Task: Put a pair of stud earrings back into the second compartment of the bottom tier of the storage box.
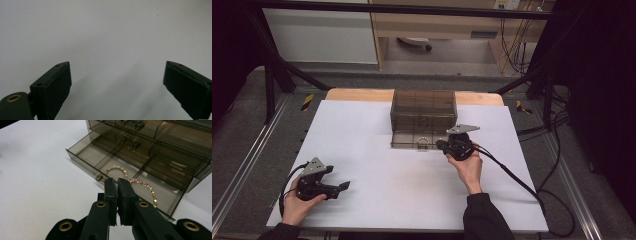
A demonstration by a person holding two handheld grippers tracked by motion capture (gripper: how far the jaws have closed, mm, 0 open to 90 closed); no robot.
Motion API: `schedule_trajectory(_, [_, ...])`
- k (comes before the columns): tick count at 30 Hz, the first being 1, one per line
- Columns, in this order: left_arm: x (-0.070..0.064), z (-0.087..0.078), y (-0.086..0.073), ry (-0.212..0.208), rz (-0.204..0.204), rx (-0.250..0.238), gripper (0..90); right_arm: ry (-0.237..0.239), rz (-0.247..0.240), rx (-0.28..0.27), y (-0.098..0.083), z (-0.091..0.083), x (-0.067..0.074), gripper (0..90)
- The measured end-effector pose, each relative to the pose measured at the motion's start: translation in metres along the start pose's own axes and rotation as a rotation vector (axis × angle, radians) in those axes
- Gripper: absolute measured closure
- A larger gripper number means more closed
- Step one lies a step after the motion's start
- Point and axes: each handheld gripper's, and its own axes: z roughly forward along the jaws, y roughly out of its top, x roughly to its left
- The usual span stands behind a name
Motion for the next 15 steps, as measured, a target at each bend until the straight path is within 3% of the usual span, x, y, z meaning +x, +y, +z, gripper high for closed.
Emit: schedule_trajectory(15, [0.0, 0.0, 0.0, -0.001, 0.002, -0.001, 7.9, -0.007, 0.002, 0.015, 0.015, 0.028, 0.003, 86.6])
